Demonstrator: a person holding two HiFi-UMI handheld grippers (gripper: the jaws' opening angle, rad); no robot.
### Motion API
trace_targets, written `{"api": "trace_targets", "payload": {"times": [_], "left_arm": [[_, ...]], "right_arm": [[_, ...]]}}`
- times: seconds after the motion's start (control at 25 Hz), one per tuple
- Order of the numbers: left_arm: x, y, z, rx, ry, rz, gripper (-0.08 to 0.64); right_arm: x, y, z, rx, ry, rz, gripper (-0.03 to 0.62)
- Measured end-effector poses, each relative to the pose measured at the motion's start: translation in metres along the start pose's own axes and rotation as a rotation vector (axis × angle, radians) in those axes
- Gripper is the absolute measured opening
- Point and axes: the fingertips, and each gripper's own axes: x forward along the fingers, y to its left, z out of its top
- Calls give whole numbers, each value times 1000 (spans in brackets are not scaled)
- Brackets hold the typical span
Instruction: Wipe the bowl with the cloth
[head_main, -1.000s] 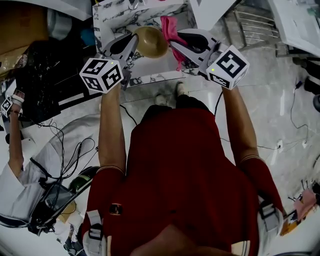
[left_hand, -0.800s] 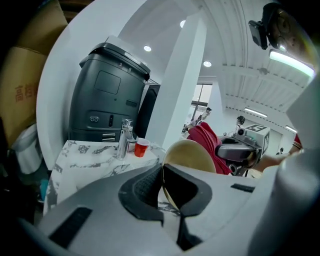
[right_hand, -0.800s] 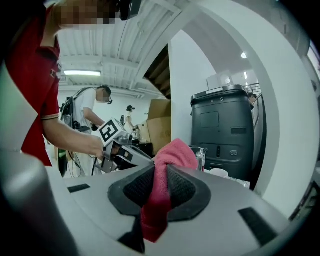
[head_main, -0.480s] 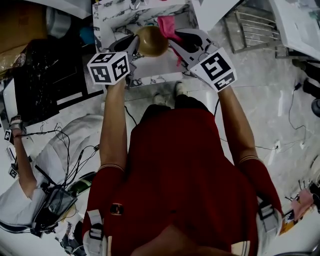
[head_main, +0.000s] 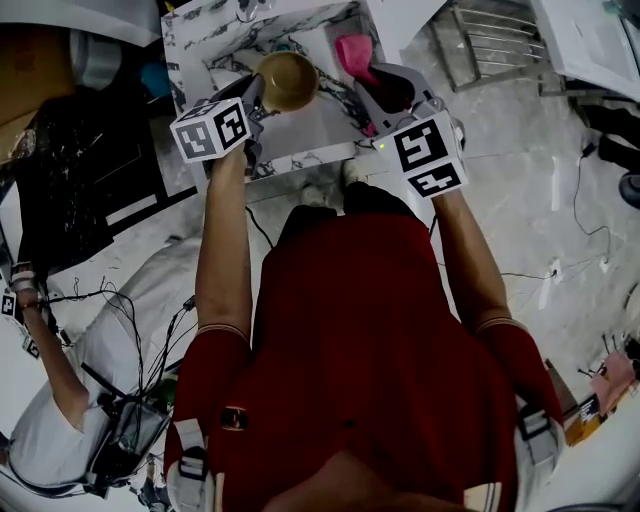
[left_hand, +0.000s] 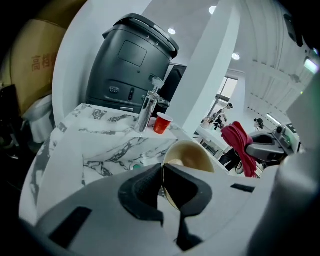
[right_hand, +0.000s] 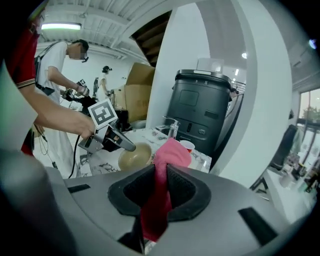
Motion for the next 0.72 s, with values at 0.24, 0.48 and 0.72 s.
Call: {"api": "trace_targets", "payload": {"times": [0.24, 0.48, 0.72], "left_arm": [[17, 20, -13, -38, 36, 41, 20], [40, 36, -27, -41, 105, 49, 20], [55, 43, -44, -53, 163, 51, 20]], "right_arm": [[-23, 2, -50, 70, 153, -106, 71], [-35, 4, -92, 127, 264, -172, 72], [-38, 2, -112, 152, 318, -211, 74]]}}
